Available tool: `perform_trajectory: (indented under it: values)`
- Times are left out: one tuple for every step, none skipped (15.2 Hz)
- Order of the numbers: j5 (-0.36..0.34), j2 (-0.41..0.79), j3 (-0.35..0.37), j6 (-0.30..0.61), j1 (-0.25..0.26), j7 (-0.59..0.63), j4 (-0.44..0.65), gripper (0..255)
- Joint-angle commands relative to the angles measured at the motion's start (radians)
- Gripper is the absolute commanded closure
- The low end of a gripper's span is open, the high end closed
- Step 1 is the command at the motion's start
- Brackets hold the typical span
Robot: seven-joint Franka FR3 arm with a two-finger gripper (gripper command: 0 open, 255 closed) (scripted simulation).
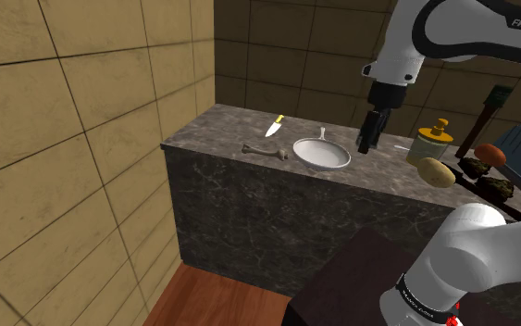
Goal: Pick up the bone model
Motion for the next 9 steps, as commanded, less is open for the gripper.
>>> perform_trajectory:
  values:
    - [0.000,0.000,0.000,0.000,0.000,0.000,0.000,0]
    - [-0.007,0.025,-0.011,0.031,0.003,-0.025,-0.004,0]
    - [-0.014,0.051,-0.022,0.062,0.006,-0.050,-0.007,0]
    - [-0.020,0.078,-0.032,0.093,0.008,-0.074,-0.008,0]
    - [-0.025,0.106,-0.042,0.124,0.011,-0.098,-0.007,0]
    - [-0.029,0.135,-0.053,0.154,0.015,-0.123,-0.005,0]
    - [-0.032,0.166,-0.062,0.183,0.018,-0.147,-0.001,0]
    - [-0.035,0.197,-0.072,0.212,0.021,-0.170,0.004,0]
    - [-0.037,0.230,-0.081,0.240,0.025,-0.194,0.011,0]
